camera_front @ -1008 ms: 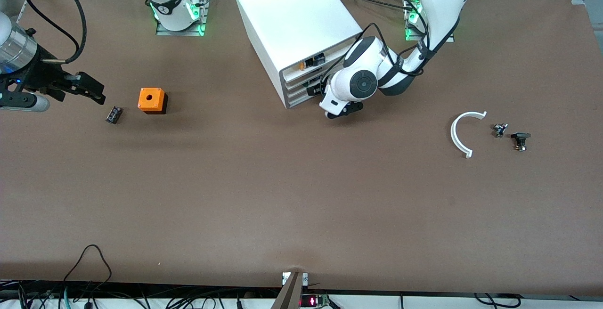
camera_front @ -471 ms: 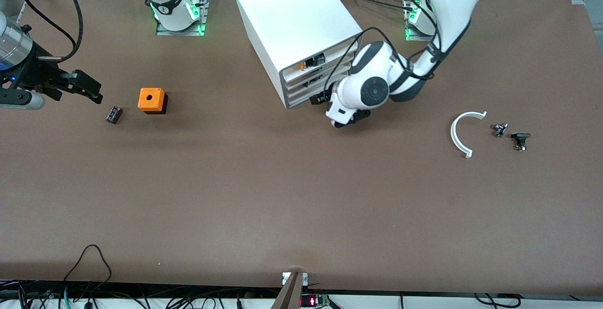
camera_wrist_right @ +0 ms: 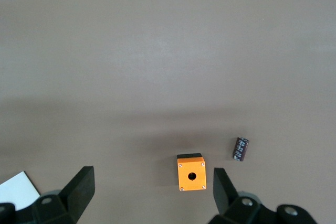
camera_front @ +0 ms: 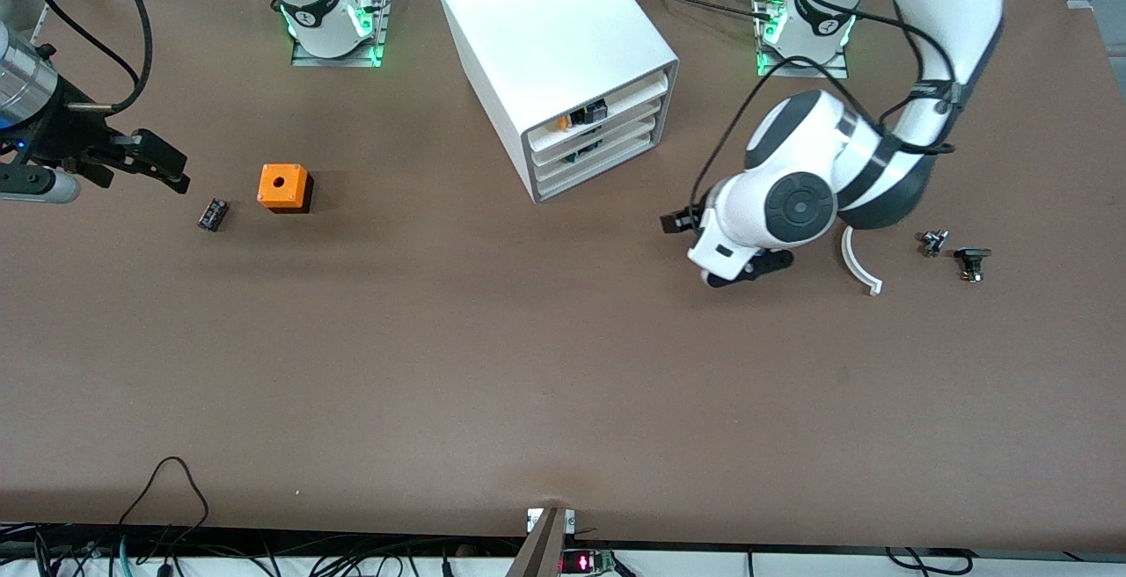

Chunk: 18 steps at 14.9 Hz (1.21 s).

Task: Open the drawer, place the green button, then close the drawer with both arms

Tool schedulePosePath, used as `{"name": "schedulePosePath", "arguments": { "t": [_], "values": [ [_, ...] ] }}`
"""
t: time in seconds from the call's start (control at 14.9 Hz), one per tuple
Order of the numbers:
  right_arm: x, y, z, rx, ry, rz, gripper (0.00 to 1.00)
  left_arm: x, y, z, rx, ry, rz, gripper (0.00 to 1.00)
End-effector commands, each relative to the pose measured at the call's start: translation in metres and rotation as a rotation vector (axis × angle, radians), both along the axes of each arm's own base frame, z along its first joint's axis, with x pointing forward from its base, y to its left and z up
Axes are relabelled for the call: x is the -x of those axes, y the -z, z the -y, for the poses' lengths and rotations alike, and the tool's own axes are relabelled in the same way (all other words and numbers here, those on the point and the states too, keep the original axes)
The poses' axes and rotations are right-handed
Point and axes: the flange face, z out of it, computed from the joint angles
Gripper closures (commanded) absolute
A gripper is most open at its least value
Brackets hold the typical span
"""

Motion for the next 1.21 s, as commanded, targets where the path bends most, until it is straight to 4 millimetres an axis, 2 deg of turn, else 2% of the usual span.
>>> {"name": "schedulePosePath", "arguments": {
  "t": [0.0,0.07,0.27,0.54,0.61,0.67,0.74,1.01,1.14],
  "values": [
    [0.005,-0.007,-0.001,-0.009,-0.008,0.001,0.0,-0.023,-0.045,-0.035,-0.014,0.073,0.054,0.0],
    [0.005,-0.008,-0.001,-0.009,-0.008,0.002,0.0,-0.031,-0.057,-0.051,0.003,0.105,0.064,0.0],
    [0.004,-0.009,-0.002,-0.011,-0.007,0.007,0.0,-0.043,-0.076,-0.1,0.018,0.196,0.098,0.0],
    [0.005,-0.009,-0.002,-0.011,-0.01,0.005,0.0,-0.045,-0.103,-0.126,-0.029,0.354,0.164,0.0],
    [0.005,-0.009,-0.002,-0.011,-0.01,0.005,0.0,-0.046,-0.115,-0.142,-0.011,0.39,0.178,0.0],
    [0.005,-0.009,-0.002,-0.013,-0.011,0.005,0.0,-0.042,-0.131,-0.15,-0.013,0.449,0.204,0.0],
    [0.004,-0.009,0.0,-0.013,-0.01,0.005,0.0,-0.042,-0.136,-0.163,-0.01,0.489,0.208,0.0],
    [0.005,-0.01,-0.002,-0.013,-0.01,0.007,0.0,-0.028,-0.156,-0.238,0.166,0.476,0.233,0.0],
    [0.005,-0.011,-0.001,-0.013,-0.01,0.008,0.0,-0.009,-0.174,-0.244,0.141,0.519,0.299,0.0]
  ]
}}
